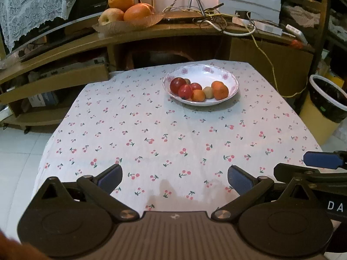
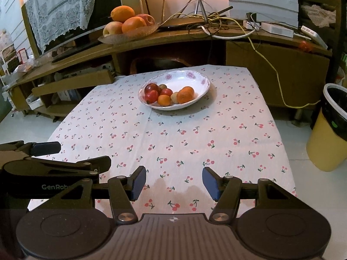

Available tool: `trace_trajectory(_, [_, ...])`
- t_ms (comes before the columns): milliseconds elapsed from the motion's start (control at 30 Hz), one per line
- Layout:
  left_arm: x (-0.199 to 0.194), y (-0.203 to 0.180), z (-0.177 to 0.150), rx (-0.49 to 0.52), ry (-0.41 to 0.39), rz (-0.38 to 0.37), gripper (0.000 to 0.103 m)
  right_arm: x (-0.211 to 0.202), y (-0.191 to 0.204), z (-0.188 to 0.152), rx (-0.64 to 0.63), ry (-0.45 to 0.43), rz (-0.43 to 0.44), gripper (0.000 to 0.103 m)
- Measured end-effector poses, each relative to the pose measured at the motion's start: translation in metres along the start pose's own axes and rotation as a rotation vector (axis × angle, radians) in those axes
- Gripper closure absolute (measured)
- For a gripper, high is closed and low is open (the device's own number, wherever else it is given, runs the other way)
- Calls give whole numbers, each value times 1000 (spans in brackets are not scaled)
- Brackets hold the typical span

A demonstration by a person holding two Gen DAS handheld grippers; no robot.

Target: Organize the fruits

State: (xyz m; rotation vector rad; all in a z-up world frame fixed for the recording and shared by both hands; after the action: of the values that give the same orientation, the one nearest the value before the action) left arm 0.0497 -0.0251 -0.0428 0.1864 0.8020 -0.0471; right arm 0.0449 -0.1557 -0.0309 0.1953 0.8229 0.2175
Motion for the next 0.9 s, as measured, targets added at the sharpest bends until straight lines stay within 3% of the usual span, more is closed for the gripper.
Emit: trace_trajectory(900, [-2, 3, -10, 5, 13, 26, 0, 3, 5, -11, -15, 9, 0, 44])
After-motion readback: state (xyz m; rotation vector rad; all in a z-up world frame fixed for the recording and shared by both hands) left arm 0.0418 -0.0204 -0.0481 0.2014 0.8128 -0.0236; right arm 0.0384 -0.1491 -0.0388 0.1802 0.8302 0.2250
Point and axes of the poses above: each gripper's, at about its wrist camera, not at the fingertips, and x roughly the way its jaws point, y to its left, z to its top, the point moved 10 cm from there along x, roughly the way its jaws point, and after that the axes turned 11 degrees about x, right-handed, at the moved point
